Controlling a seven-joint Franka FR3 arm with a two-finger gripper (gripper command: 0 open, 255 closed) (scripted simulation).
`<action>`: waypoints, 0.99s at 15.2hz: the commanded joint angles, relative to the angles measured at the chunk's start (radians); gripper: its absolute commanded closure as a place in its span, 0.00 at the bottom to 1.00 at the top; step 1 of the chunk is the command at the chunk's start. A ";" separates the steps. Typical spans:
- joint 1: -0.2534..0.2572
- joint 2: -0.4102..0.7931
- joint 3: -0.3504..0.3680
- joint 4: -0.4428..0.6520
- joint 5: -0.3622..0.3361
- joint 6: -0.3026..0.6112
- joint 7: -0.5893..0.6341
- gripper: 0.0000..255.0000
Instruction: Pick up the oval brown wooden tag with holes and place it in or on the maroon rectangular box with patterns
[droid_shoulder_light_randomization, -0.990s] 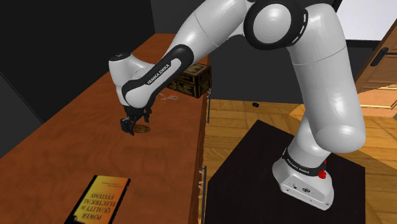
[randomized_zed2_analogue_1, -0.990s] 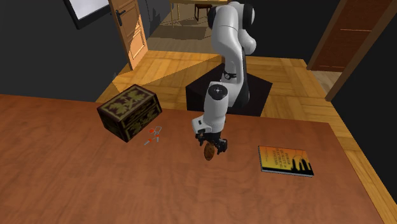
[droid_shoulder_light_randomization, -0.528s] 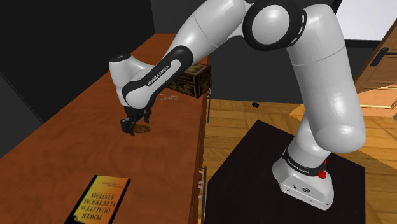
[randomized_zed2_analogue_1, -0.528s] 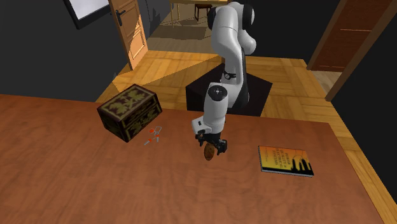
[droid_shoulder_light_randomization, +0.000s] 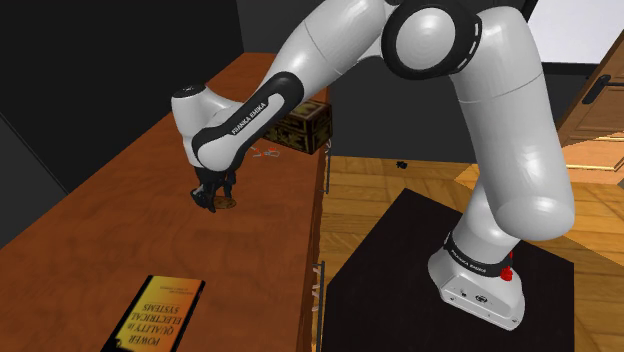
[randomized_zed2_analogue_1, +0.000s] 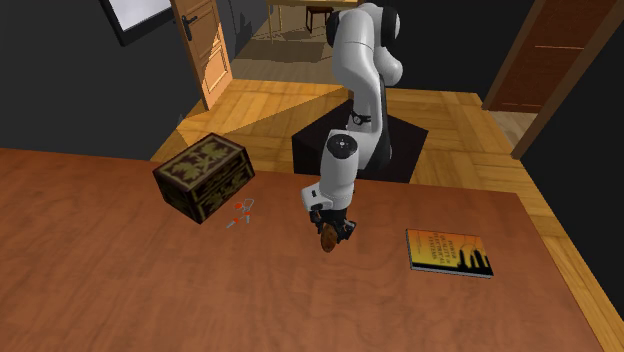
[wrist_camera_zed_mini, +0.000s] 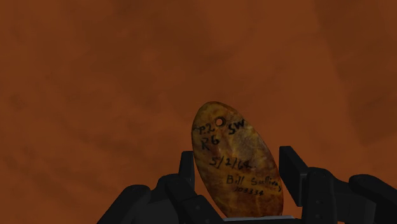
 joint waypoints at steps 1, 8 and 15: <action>0.000 0.000 0.000 0.000 0.000 0.000 0.000 1.00; -0.007 -0.047 0.011 0.010 0.016 -0.057 -0.011 1.00; -0.014 -0.096 0.022 0.033 0.034 -0.127 -0.024 1.00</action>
